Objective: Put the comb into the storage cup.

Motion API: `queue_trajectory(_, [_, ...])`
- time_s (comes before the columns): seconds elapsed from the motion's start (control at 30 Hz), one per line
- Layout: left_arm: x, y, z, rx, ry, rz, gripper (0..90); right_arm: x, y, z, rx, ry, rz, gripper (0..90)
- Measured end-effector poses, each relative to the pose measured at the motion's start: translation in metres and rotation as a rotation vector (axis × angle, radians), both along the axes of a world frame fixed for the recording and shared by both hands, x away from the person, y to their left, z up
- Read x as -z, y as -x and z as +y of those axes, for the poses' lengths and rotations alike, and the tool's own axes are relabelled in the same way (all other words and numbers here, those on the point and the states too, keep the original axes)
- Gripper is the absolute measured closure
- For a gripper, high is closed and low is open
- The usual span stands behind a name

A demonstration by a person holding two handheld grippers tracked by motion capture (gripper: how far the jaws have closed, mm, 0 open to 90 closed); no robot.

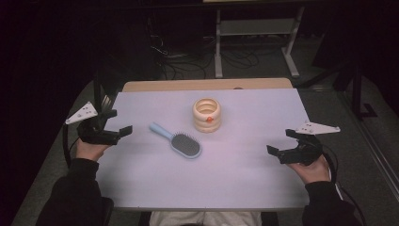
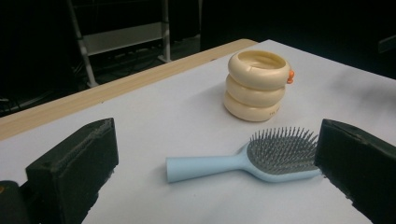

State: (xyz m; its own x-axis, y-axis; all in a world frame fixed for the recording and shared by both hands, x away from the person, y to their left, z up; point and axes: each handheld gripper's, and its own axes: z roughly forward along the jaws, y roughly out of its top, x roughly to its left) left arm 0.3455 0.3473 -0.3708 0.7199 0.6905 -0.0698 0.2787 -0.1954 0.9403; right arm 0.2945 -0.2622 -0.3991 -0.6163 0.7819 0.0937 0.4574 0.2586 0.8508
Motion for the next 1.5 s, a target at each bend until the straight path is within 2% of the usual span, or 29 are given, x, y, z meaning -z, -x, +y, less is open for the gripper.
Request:
queue_trajectory(0.23, [-0.005, -0.011, -0.006, 0.011, -0.018, 0.016, 0.0, 0.000, 0.000, 0.001, -0.010, 0.008, 0.003, 0.0])
queue_trajectory(0.33, [-0.006, -0.018, -0.008, 0.015, -0.041, 0.028, 0.0, 0.000, 0.000, 0.000, -0.006, 0.011, 0.011, 0.0])
queue_trajectory(0.47, [-0.010, -0.027, -0.017, 0.035, -0.073, 0.025, 0.0, 0.001, 0.000, -0.002, -0.002, 0.010, 0.012, 0.0])
queue_trajectory(0.67, [-0.016, -0.033, -0.027, 0.049, -0.096, 0.021, 0.0, 0.000, 0.001, -0.004, 0.002, 0.005, 0.006, 0.0])
queue_trajectory(0.73, [-0.015, -0.037, -0.028, 0.043, -0.112, 0.038, 0.0, -0.001, 0.001, -0.006, 0.005, 0.002, 0.004, 0.0])
queue_trajectory(0.97, [-0.016, -0.047, -0.026, 0.021, -0.098, 0.051, 0.0, -0.002, 0.001, -0.010, 0.010, -0.002, 0.009, 0.0])
queue_trajectory(1.03, [-0.015, -0.052, -0.025, 0.021, -0.080, 0.052, 0.0, -0.001, 0.001, -0.012, 0.013, -0.004, 0.008, 0.0])
queue_trajectory(1.23, [-0.010, -0.066, -0.027, 0.010, -0.068, 0.071, 0.0, -0.001, 0.000, -0.012, 0.013, -0.005, 0.009, 0.0])
queue_trajectory(1.27, [-0.010, -0.070, -0.029, 0.000, -0.091, 0.082, 0.0, -0.001, 0.000, -0.012, 0.010, -0.001, 0.011, 0.0])
queue_trajectory(1.3, [-0.010, -0.070, -0.029, 0.000, -0.091, 0.082, 0.0, -0.001, 0.000, -0.012, 0.010, -0.001, 0.011, 0.0])
queue_trajectory(1.33, [-0.010, -0.073, -0.032, 0.002, -0.110, 0.097, 0.0, -0.001, 0.000, -0.011, 0.010, 0.003, 0.011, 0.0])
queue_trajectory(1.5, [-0.014, -0.080, -0.037, 0.007, -0.132, 0.107, 0.0, 0.000, -0.001, -0.010, 0.004, 0.008, 0.014, 0.0])
